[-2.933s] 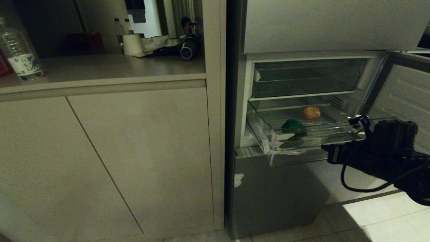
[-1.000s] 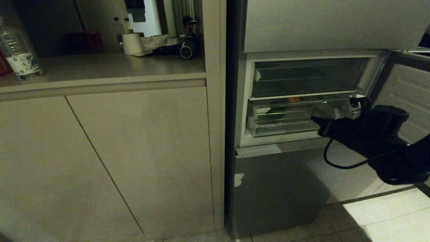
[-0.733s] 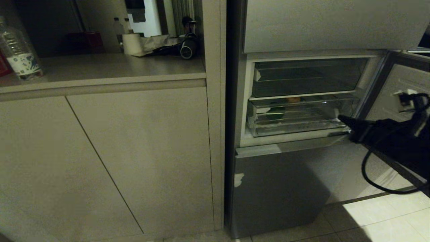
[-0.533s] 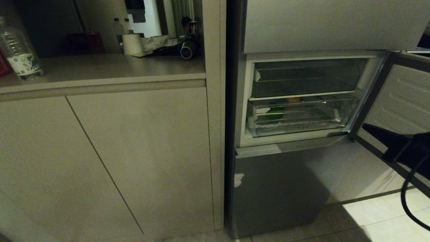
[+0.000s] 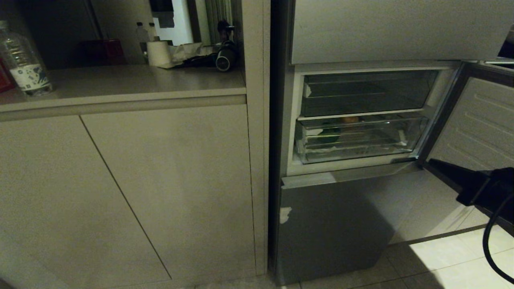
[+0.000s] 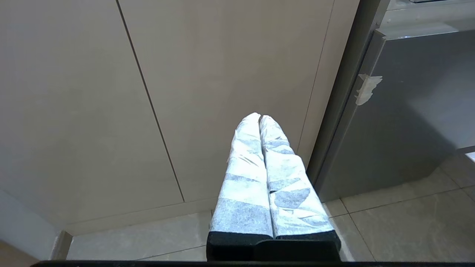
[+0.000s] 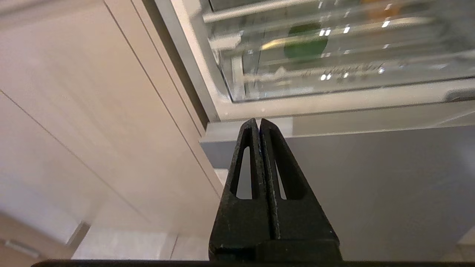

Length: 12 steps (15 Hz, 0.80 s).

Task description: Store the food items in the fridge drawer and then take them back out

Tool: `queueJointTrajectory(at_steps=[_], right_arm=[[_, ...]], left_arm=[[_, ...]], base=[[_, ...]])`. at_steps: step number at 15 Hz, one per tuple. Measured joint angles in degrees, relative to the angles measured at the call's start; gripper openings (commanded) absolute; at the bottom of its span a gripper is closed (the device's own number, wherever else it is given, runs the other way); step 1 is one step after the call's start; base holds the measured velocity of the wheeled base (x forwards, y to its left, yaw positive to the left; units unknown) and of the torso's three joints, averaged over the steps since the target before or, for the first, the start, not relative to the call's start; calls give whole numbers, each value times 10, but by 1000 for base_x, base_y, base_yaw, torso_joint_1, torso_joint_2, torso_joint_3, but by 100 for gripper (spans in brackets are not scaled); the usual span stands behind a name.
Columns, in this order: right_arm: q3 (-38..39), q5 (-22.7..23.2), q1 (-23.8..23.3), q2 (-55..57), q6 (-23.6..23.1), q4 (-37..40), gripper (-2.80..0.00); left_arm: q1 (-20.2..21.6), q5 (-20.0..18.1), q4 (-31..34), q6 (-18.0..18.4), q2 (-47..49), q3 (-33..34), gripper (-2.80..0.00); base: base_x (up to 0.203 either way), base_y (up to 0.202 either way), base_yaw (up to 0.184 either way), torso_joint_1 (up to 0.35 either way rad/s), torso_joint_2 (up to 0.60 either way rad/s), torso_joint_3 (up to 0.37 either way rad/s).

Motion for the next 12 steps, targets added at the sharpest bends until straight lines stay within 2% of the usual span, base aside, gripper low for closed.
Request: queueJointTrajectory(at_steps=[3,7,12], right_arm=[[-18,5,0,94,-28,-54,-280],[20,5,1,178,-47,-196,-280],[35,3,1,208,-48,-211,-280]], left_arm=[[0,0,0,0,0,0,-280],[0,0,0,2,0,0,-280],[0,-1,1,3,0,0,-280]], base=[[0,0,0,0,0,0],[0,0,0,0,0,0],[12,0,-1,0,0,0]])
